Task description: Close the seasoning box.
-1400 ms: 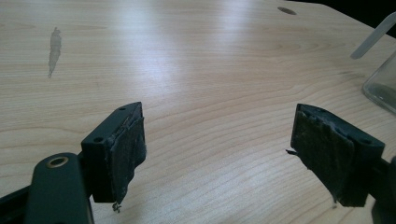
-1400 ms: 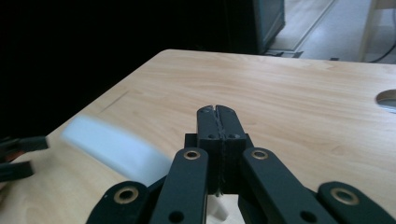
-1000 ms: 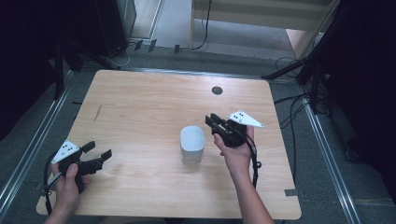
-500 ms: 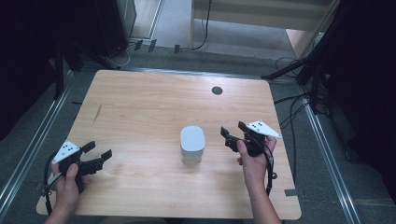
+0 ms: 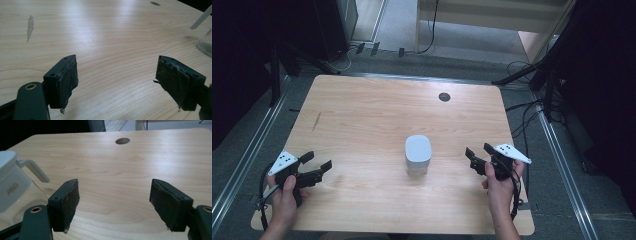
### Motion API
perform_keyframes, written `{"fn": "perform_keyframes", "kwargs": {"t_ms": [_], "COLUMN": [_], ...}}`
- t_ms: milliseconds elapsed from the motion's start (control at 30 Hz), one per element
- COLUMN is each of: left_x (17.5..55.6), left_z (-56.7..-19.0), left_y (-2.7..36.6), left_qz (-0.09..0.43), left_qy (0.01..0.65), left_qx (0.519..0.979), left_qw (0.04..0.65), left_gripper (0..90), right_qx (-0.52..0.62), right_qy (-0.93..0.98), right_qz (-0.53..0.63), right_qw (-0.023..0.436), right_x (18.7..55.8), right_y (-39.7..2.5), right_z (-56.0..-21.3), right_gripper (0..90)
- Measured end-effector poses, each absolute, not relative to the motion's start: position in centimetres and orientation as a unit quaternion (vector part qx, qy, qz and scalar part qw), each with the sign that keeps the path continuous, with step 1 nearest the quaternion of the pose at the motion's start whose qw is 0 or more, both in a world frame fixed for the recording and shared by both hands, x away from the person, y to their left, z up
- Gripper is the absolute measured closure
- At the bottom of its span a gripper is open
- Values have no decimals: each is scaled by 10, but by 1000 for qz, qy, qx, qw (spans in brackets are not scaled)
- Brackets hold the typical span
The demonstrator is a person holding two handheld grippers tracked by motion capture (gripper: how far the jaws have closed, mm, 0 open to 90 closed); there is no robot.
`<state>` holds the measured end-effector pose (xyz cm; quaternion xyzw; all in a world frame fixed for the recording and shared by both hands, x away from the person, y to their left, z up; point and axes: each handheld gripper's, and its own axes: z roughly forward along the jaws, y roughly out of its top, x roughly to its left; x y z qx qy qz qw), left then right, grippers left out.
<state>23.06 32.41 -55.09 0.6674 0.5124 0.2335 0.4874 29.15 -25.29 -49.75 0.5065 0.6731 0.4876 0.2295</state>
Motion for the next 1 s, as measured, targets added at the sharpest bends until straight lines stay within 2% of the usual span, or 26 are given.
{"fn": "perform_keyframes", "kwargs": {"t_ms": [533, 800, 1000], "left_x": [231, 231, 231], "left_z": [-551, -551, -551], "left_y": [324, 324, 323], "left_qz": [234, 235, 239], "left_qy": [513, 512, 514], "left_qx": [667, 668, 667], "left_qw": [487, 487, 483], "left_gripper": [179, 179, 178], "right_qx": [536, 568, 572], "right_qy": [667, 636, 625], "right_qz": [454, 463, 475], "right_qw": [248, 241, 238], "right_x": [264, 252, 251], "right_y": [-302, -331, -333], "right_z": [-529, -547, -546], "right_gripper": [258, 273, 274]}}
